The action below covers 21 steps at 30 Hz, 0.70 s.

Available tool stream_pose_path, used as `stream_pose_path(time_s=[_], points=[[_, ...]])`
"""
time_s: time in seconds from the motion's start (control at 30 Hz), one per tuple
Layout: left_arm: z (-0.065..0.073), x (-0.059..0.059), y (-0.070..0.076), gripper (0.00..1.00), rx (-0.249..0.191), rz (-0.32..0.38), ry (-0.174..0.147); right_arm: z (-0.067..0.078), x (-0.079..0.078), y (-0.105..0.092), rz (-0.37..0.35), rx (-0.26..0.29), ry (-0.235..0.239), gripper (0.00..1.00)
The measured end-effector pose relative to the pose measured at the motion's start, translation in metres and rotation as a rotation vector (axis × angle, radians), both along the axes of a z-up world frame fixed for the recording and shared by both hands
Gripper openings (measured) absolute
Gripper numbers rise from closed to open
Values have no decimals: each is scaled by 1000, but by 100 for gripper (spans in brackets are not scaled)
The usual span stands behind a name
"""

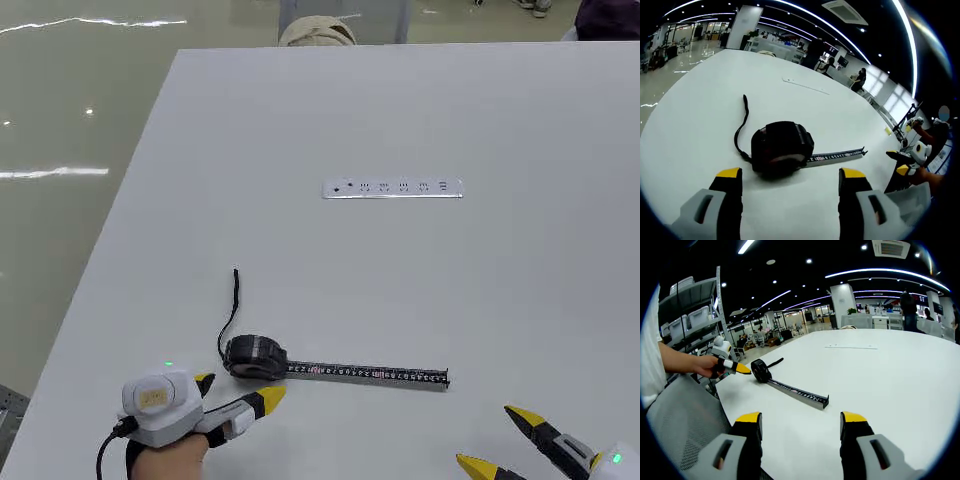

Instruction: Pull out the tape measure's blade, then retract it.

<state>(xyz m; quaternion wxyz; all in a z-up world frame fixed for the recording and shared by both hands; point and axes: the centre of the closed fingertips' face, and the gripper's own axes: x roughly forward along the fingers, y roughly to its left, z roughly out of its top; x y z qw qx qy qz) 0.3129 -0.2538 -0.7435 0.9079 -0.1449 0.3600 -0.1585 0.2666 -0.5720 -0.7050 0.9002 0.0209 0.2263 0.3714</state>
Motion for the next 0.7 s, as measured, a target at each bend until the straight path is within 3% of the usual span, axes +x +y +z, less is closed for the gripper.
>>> stream_pose_path(time_s=[0.7], points=[[-3, 15, -3, 76, -19, 21, -2, -2, 3, -3, -15, 0, 8, 62]])
